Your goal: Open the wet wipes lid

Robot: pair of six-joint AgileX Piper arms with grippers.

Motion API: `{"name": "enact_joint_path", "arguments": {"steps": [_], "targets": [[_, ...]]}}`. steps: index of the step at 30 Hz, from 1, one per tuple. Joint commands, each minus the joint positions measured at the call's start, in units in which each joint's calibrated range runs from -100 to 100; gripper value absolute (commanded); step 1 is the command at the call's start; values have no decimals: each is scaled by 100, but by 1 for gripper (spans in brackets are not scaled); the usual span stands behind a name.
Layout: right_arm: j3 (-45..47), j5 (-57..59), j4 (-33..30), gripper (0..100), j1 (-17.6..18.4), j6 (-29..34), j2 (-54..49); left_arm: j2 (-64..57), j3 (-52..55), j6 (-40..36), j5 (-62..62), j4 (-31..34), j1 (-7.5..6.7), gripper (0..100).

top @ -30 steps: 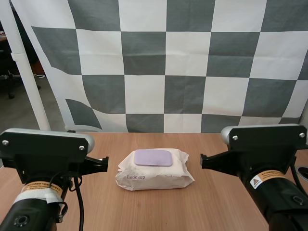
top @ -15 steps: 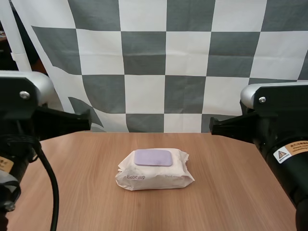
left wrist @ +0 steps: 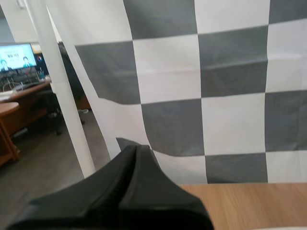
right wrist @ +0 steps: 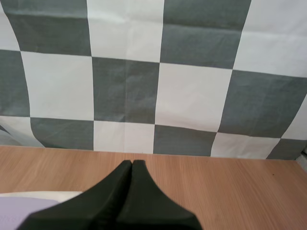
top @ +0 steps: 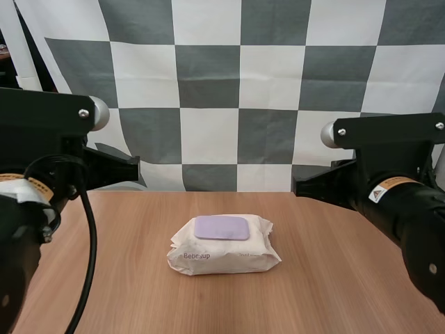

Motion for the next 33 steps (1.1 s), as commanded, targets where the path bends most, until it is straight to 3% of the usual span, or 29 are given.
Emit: {"name": "enact_joint_path", "arguments": {"steps": [1,6,10,13,25,27,29,30,31,32,33], "targets": [[-322,496,-1,0,-3,-94,688,1275,-1,193,150,7,5,0],[-987,1451,516,0,42,-1528,1409,2121,-1,1103,-54,-272,5,0],[-1317,2086,1036,0,42,-2222,1825,2552,-1,1854,-498,-887,5,0],[-1326,2105,1038,0,42,-2356,1969,2878,-1,2261,-810,-1126,5,0],[-1343,2181,957,0,42,-2794,2262,4681,-1,3251,-1999,-1095,5,1],[-1343,2181,969,0,42,-2844,2262,4868,-1,3406,-2057,-1095,5,10],[-1343,2181,979,0,42,-2951,2262,5019,-1,3431,-2077,-1095,5,29],[-1343,2181,979,0,42,-3002,2262,5064,-1,3431,-2141,-1095,5,45],[-1343,2181,979,8,42,-3051,2262,5107,-1,3433,-2202,-1095,5,65],[-1343,2181,979,22,42,-3155,2262,5162,-1,3442,-2264,-1095,5,88],[-1343,2200,979,41,42,-3262,2262,5193,-1,3452,-2297,-1095,5,100]]}}
